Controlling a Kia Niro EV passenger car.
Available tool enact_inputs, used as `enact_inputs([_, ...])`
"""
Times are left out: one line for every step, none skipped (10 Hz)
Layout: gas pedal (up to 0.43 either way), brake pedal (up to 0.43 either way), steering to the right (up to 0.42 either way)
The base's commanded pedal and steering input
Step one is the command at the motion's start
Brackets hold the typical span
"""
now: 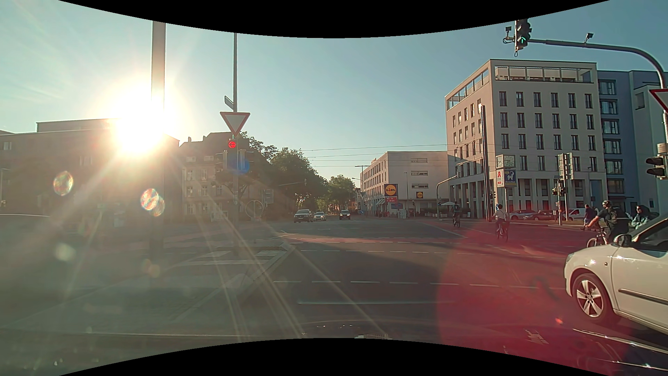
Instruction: Follow the waypoints while adhering to traffic rules and regulations
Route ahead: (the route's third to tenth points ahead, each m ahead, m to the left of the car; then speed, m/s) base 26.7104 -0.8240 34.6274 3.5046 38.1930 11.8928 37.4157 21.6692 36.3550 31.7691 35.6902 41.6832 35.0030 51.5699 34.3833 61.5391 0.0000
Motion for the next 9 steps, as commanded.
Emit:
enact_inputs([0.000,0.226,-0.002])
enact_inputs([0.000,0.226,-0.002])
enact_inputs([0.000,0.226,-0.002])
enact_inputs([0.000,0.226,-0.002])
enact_inputs([0.000,0.226,-0.002])
enact_inputs([0.000,0.226,-0.002])
enact_inputs([0.000,0.226,-0.002])
enact_inputs([0.000,0.226,-0.002])
enact_inputs([0.000,0.226,-0.002])
